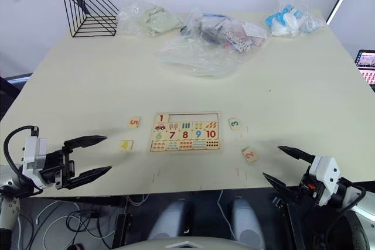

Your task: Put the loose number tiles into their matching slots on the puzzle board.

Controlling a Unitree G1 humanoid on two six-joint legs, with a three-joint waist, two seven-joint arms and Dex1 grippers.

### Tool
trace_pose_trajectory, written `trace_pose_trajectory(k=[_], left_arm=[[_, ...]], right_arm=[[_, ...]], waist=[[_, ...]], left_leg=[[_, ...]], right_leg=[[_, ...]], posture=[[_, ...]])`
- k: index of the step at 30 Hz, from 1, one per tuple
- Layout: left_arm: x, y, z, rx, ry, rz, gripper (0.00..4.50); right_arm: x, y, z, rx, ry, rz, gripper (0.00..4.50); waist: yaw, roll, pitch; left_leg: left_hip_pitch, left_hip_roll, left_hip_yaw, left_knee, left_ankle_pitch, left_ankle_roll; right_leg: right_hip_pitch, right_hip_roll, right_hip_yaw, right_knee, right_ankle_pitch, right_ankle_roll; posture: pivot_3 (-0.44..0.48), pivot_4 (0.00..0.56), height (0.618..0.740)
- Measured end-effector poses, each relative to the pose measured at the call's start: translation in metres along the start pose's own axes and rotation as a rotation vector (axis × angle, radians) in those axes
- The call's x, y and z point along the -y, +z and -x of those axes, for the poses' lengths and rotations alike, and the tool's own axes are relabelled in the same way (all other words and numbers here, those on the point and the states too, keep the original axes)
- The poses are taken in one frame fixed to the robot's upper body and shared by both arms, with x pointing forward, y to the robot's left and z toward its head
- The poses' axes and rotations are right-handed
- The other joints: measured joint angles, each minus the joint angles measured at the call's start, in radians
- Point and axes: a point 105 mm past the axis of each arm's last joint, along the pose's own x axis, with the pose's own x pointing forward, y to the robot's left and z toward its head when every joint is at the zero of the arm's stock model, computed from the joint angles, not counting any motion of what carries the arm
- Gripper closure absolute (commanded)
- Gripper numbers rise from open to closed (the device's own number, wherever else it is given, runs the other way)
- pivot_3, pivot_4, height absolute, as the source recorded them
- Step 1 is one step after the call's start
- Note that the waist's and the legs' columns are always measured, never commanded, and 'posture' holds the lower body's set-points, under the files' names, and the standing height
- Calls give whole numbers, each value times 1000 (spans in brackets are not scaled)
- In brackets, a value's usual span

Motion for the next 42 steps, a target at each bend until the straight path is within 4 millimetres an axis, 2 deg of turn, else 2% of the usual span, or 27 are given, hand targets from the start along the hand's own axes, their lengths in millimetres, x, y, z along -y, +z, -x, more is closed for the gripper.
trace_pose_trajectory(k=[4, 12, 16, 17, 21, 31, 36, 42], left_arm=[[1, 4, -4, 14, -30, -10, 0], [3, 11, -1, 36, -70, -32, 0], [4, 13, 2, 35, -73, -41, 0], [4, 12, 4, 34, -74, -36, 0], [3, 16, 6, 36, -75, -56, 0], [8, 14, 12, 32, -79, -50, 0], [11, 13, 15, 25, -76, -47, 0], [12, 13, 15, 23, -76, -58, 0]], right_arm=[[7, 5, -6, -8, 70, 44, 18], [21, 11, -24, -55, 323, 111, 18], [21, 8, -29, -92, 428, 122, 18], [20, 5, -31, -117, 506, 141, 18], [25, 5, -38, -157, 641, 213, 18], [36, 0, -64, -257, 809, 319, 18], [42, 4, -77, -281, 853, 380, 18], [38, 1, -85, -318, 940, 425, 18]], waist=[[0, 0, 0], [-3, 0, 0], [0, 0, 0], [-1, 0, 0], [-4, 0, 0], [-6, 1, 1], [-7, 1, 1], [-6, 1, 1]], left_leg=[[0, 0, 0, 0, 0, 0], [0, 0, 0, 0, 0, 0], [0, 0, 0, 0, 0, 0], [0, 0, 0, 1, 0, 0], [1, 0, 0, 1, 0, 0], [1, 0, -1, 1, 0, 0], [0, 0, -4, 1, 0, 0], [0, 0, -5, 1, 0, 0]], right_leg=[[0, 0, 0, 0, 0, 0], [0, 1, -1, 0, 0, 0], [0, 0, -1, 0, 0, 0], [0, 0, -1, 0, 0, 0], [1, 0, -1, 0, 0, 0], [0, 0, -1, 0, 0, 0], [0, 0, -1, 0, 0, 0], [0, 0, -1, 0, 0, 0]], posture=[[0, 150, 740], [0, 150, 740], [0, 150, 740], [0, 150, 740], [0, 150, 740], [0, 150, 740], [0, 150, 740], [0, 150, 740]])
